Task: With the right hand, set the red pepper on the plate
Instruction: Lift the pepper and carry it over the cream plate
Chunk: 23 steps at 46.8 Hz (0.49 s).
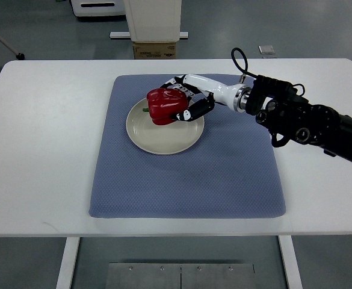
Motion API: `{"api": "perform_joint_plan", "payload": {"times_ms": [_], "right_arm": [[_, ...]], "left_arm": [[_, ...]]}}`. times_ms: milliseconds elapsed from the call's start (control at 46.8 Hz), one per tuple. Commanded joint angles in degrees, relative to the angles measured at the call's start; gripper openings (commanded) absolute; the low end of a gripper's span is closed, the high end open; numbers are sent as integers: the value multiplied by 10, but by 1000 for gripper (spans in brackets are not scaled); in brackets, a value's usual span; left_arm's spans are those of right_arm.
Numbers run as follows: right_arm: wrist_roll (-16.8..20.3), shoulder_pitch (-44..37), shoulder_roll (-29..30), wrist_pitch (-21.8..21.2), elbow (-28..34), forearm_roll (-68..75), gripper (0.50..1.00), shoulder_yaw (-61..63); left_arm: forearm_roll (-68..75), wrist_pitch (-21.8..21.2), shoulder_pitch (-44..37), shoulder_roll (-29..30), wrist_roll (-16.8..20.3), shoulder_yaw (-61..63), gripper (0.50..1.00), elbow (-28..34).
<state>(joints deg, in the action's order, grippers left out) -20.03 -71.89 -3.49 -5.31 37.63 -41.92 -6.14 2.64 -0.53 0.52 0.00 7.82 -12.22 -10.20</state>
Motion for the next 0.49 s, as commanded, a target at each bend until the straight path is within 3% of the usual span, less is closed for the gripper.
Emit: {"api": "perform_joint_plan", "payload": {"times_ms": [0, 470], "right_arm": [[2, 1, 15, 2, 0, -1, 500, 0], [1, 11, 35, 12, -2, -8, 500, -4]], "left_arm": [[0, 0, 0, 0, 0, 0, 1000, 0], [0, 0, 0, 0, 0, 0, 1000, 0]]}}
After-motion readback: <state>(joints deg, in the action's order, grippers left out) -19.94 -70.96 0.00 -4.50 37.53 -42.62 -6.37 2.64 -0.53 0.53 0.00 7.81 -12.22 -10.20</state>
